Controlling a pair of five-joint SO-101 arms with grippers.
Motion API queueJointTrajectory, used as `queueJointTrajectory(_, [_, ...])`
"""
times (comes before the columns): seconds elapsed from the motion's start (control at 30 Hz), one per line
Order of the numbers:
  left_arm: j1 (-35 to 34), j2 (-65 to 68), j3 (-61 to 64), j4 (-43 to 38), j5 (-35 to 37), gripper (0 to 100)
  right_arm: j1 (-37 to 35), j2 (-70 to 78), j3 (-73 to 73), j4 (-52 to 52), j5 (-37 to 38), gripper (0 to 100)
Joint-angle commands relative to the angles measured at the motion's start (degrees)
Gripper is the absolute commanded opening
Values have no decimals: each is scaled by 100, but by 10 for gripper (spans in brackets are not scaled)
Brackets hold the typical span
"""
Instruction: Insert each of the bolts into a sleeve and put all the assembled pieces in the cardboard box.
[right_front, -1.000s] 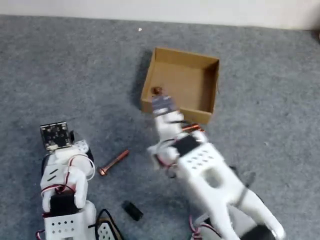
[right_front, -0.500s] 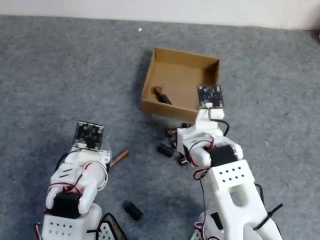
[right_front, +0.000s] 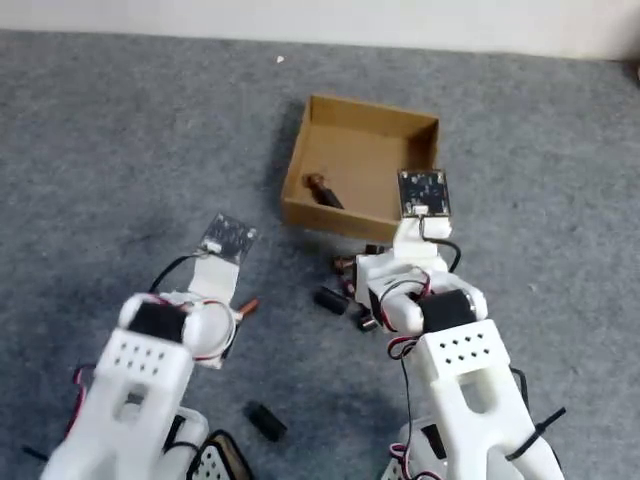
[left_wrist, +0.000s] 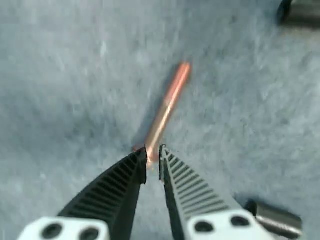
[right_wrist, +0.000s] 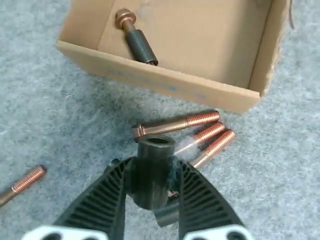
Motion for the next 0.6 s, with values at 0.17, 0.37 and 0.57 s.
queueJointTrajectory(0.17, [154, 1613, -646, 237, 949, 59, 84, -207, -31, -180, 70, 6])
queueJointTrajectory(0.37, [92, 2246, -646, 299, 1196, 59, 84, -207, -31, -180, 70, 6])
queueJointTrajectory(0.57, [-295, 3196, -690, -633, 1556, 59, 84, -207, -31, -180, 70, 6])
